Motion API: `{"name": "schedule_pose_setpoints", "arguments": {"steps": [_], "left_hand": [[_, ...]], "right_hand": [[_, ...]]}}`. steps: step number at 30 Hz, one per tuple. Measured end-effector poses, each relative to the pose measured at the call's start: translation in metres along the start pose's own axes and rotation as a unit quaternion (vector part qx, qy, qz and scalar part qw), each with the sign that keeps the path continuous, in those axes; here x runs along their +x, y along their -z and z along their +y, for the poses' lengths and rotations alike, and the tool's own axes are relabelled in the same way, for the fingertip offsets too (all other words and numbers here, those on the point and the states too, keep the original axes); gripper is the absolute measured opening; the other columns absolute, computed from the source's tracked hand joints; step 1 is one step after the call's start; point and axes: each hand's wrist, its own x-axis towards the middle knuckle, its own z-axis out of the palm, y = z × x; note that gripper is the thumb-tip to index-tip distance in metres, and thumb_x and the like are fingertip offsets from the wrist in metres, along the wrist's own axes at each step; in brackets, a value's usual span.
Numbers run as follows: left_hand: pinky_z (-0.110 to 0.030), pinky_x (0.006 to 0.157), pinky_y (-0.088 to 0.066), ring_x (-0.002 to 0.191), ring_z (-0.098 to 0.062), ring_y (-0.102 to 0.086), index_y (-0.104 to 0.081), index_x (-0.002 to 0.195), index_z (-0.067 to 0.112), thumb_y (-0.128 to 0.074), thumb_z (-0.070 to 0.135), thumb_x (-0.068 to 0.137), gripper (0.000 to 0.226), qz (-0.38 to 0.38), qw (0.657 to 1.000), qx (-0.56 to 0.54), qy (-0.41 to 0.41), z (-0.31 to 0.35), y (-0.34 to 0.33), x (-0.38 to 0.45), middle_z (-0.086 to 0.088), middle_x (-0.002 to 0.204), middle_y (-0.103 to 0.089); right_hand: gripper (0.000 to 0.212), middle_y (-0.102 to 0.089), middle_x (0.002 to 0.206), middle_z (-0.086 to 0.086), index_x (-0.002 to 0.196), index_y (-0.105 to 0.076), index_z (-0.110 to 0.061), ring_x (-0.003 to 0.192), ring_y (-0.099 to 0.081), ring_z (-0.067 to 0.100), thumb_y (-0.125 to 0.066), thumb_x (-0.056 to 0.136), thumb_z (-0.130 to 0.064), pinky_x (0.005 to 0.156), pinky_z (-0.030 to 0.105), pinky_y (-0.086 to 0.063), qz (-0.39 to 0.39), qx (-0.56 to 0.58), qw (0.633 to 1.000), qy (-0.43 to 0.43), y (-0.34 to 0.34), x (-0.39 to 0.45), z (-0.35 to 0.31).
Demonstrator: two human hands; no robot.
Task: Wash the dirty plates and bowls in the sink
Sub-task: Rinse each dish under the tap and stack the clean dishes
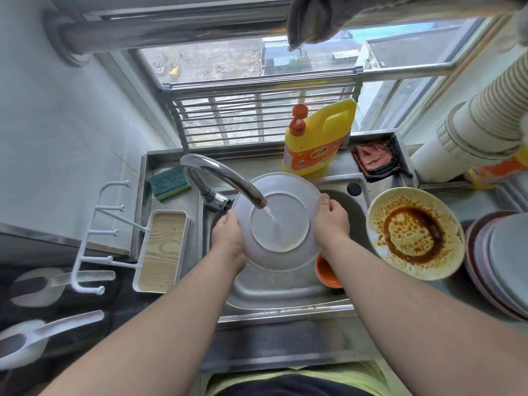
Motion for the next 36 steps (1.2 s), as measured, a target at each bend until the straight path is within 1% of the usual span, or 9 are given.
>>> {"name": "schedule_pose_setpoints", "arguments": {"steps": [5, 10, 15, 20, 24, 27, 30, 33, 36], "left_hand": [[-0.049, 0.085, -0.064, 0.095, -0.032, -0.075, -0.072, 0.109, 0.015, -0.054, 0.036, 0.107, 0.028, 0.004, 1.0, 0.006, -0.026, 0.017, 0.003, 0.011, -0.009, 0.101, -0.08], [-0.041, 0.08, -0.058, 0.081, -0.024, -0.064, -0.072, 0.08, 0.017, -0.056, 0.019, 0.105, 0.029, 0.025, 0.999, -0.003, -0.048, 0.033, 0.02, 0.018, -0.007, 0.086, -0.072], [-0.05, 0.089, -0.06, 0.088, -0.026, -0.067, -0.066, 0.102, 0.015, -0.064, 0.019, 0.104, 0.005, 0.041, 0.998, -0.036, -0.027, 0.041, 0.036, 0.016, -0.01, 0.099, -0.075], [-0.053, 0.09, -0.059, 0.081, -0.026, -0.067, -0.066, 0.113, 0.014, -0.063, 0.015, 0.103, 0.01, 0.04, 0.998, -0.043, -0.021, 0.036, 0.043, 0.017, -0.012, 0.1, -0.074], [-0.04, 0.074, -0.059, 0.07, -0.023, -0.063, -0.062, 0.1, 0.02, -0.057, 0.014, 0.106, 0.01, 0.041, 0.998, -0.046, -0.011, 0.029, 0.038, 0.017, -0.008, 0.091, -0.071], [-0.045, 0.083, -0.06, 0.077, -0.024, -0.066, -0.063, 0.095, 0.021, -0.053, 0.014, 0.106, 0.016, 0.025, 0.999, -0.039, -0.002, 0.025, 0.028, 0.017, -0.007, 0.098, -0.073], [-0.048, 0.091, -0.061, 0.091, -0.025, -0.072, -0.068, 0.105, 0.023, -0.051, 0.021, 0.109, 0.018, 0.004, 0.999, -0.036, 0.016, 0.022, 0.019, 0.017, -0.002, 0.101, -0.077], [-0.047, 0.094, -0.06, 0.104, -0.025, -0.074, -0.067, 0.124, 0.027, -0.05, 0.03, 0.11, 0.022, -0.022, 0.999, -0.03, 0.033, 0.023, 0.013, 0.015, -0.003, 0.114, -0.078], [-0.043, 0.098, -0.055, 0.102, -0.022, -0.075, -0.065, 0.13, 0.029, -0.049, 0.034, 0.11, 0.027, -0.039, 0.998, -0.005, 0.049, 0.02, 0.008, 0.013, 0.0, 0.12, -0.078]], "right_hand": [[0.036, -0.069, 0.107, 0.001, 0.094, -0.062, -0.027, 0.099, -0.065, 0.022, -0.04, 0.11, -0.052, 0.095, 0.044, -0.054, -0.056, 0.089, 0.992, -0.064, -0.007, 0.004, 0.002], [0.028, -0.068, 0.112, 0.003, 0.111, -0.062, -0.026, 0.106, -0.066, 0.028, -0.045, 0.109, -0.048, 0.1, 0.051, -0.056, -0.11, 0.123, 0.981, -0.099, -0.03, -0.001, -0.006], [0.029, -0.067, 0.109, 0.007, 0.122, -0.06, -0.017, 0.094, -0.066, 0.024, -0.045, 0.111, -0.039, 0.069, 0.033, -0.052, -0.137, 0.136, 0.973, -0.123, -0.044, -0.007, -0.014], [0.035, -0.066, 0.105, 0.006, 0.126, -0.062, -0.013, 0.085, -0.062, 0.021, -0.044, 0.11, -0.039, 0.063, 0.029, -0.047, -0.146, 0.129, 0.972, -0.132, -0.049, -0.011, -0.009], [0.032, -0.065, 0.106, 0.006, 0.126, -0.061, -0.013, 0.084, -0.06, 0.019, -0.047, 0.11, -0.037, 0.062, 0.031, -0.045, -0.125, 0.12, 0.981, -0.093, -0.039, -0.011, -0.011], [0.033, -0.066, 0.109, 0.004, 0.132, -0.059, -0.016, 0.091, -0.062, 0.018, -0.051, 0.109, -0.037, 0.064, 0.03, -0.046, -0.111, 0.119, 0.985, -0.056, -0.023, -0.007, -0.023], [0.027, -0.068, 0.113, 0.003, 0.129, -0.059, -0.021, 0.096, -0.065, 0.018, -0.054, 0.109, -0.039, 0.067, 0.032, -0.05, -0.118, 0.111, 0.987, -0.016, -0.007, 0.0, -0.039], [0.016, -0.072, 0.114, 0.0, 0.115, -0.064, -0.027, 0.101, -0.07, 0.021, -0.059, 0.106, -0.04, 0.084, 0.043, -0.06, -0.12, 0.117, 0.985, 0.032, 0.003, 0.008, -0.049], [0.008, -0.075, 0.11, -0.004, 0.104, -0.065, -0.032, 0.102, -0.073, 0.021, -0.062, 0.104, -0.039, 0.091, 0.049, -0.062, -0.12, 0.132, 0.982, 0.064, 0.008, 0.009, -0.052]]}}
